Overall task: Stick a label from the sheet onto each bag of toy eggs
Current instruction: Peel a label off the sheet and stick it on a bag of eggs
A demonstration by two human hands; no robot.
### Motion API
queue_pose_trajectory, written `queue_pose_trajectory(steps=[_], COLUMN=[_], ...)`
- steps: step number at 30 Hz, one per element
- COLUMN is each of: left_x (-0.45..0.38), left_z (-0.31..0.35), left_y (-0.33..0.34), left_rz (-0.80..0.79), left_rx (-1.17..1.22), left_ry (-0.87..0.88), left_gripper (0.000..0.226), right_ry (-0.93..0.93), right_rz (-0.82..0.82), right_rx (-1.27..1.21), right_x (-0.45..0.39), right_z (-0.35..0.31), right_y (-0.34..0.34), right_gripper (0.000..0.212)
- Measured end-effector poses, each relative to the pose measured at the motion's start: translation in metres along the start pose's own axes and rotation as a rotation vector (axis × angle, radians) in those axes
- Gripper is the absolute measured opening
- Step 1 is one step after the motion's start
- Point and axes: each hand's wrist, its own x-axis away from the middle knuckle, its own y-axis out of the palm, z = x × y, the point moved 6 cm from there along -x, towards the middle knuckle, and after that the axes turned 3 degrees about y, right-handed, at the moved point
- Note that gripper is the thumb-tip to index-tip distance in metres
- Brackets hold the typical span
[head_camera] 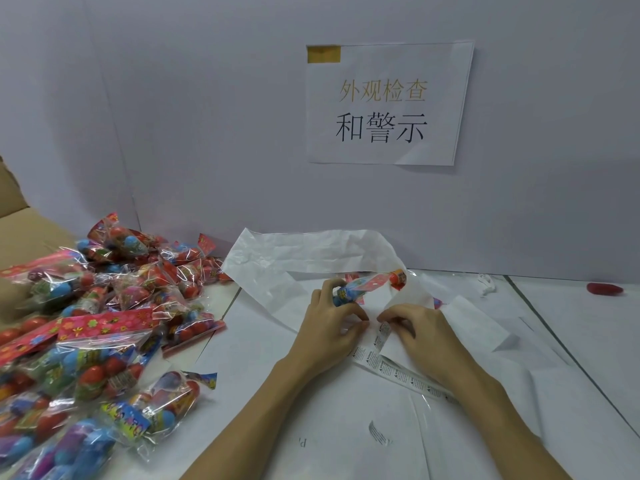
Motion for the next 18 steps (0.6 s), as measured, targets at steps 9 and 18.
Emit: queue_pose_trajectory(steps=[9,18], left_x=[0.001,0.0011], left_z=[-0.0014,-0.001], left_y=[0.0006,0.0008], left_rz=[-0.015,-0.02], left_rx=[0.007,-0.016], left_ry=[-0.008,-0.007], left_gripper=[0.015,0.016], right_ry=[0.009,0.041], right_rz=[0.03,0.042], right_rx=[-0.041,-0.077], right_x=[-0.0006,-0.0009], right_z=[0.0026,0.0064], right_y=[0.0027,-0.0001], right_gripper=[0.028,0.025])
